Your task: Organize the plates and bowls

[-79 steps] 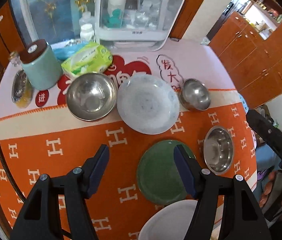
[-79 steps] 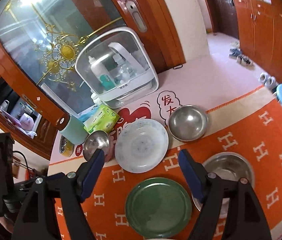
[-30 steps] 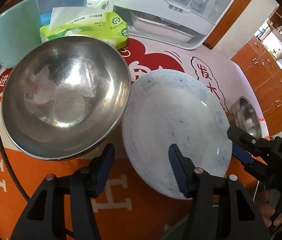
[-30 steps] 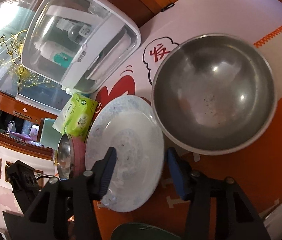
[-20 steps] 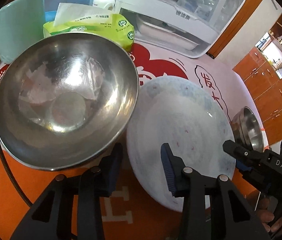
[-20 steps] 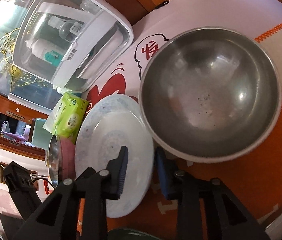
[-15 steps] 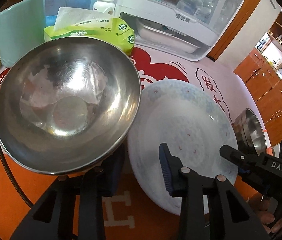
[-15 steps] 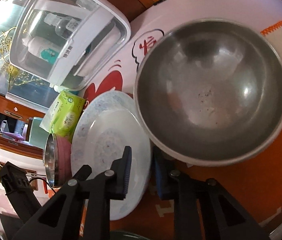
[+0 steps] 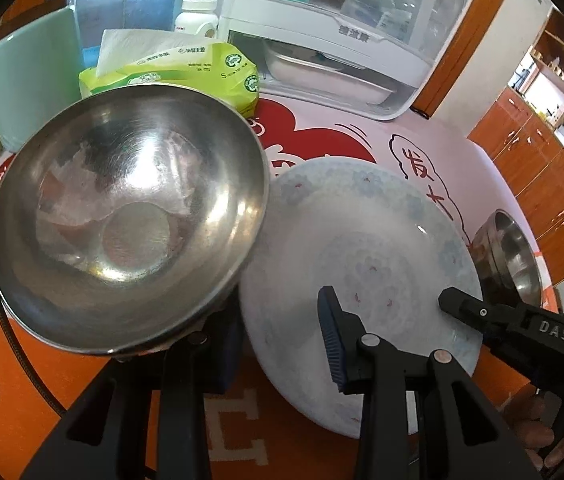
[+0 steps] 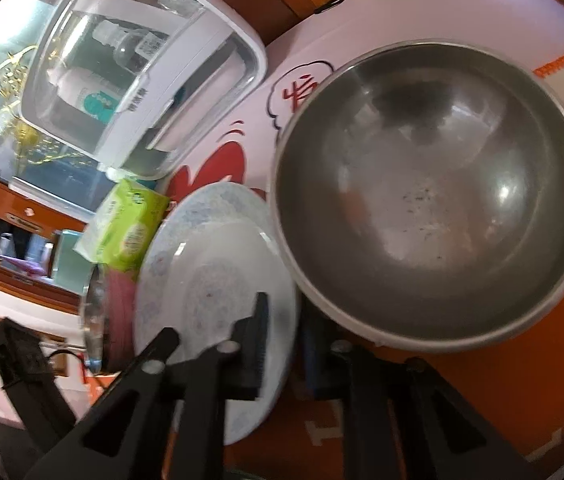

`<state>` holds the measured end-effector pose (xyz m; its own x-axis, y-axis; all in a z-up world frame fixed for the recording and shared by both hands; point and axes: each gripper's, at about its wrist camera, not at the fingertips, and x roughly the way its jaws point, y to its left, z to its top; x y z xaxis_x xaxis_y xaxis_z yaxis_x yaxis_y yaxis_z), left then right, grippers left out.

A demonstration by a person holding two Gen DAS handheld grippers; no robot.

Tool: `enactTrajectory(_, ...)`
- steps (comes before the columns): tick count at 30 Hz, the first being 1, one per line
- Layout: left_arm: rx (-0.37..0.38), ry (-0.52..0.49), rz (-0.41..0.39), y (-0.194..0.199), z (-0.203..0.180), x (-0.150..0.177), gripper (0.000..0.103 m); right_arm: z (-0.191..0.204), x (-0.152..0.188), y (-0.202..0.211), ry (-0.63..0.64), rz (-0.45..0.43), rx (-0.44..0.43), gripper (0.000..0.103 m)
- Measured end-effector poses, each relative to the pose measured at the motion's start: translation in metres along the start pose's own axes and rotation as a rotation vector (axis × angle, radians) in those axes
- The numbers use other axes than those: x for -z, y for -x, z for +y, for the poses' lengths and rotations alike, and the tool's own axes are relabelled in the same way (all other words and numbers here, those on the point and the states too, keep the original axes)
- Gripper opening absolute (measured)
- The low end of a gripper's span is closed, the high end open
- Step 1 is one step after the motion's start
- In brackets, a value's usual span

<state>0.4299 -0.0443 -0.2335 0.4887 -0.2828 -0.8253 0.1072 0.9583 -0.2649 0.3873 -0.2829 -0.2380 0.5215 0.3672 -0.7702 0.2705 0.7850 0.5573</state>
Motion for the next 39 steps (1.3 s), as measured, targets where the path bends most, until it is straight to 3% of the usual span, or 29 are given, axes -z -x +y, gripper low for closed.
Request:
enactTrajectory(9, -0.017, -0.015, 0.032, 0.002, 0.002, -0.001, 0.023, 0.001, -0.002, 0.0, -0.008, 0.017, 0.014, 0.008)
enactTrajectory(24, -0.016, -0.043, 0.052, 0.025, -0.007, 0.008, 0.022, 0.006, 0.003, 0.015, -0.006, 0.051, 0.052, 0.008)
enactTrajectory(39, -0.002, -0.081, 0.012, 0.091, -0.011, 0.019, 0.022, 0.031, 0.026, 0.065, 0.047, 0.012, 0.05, 0.009)
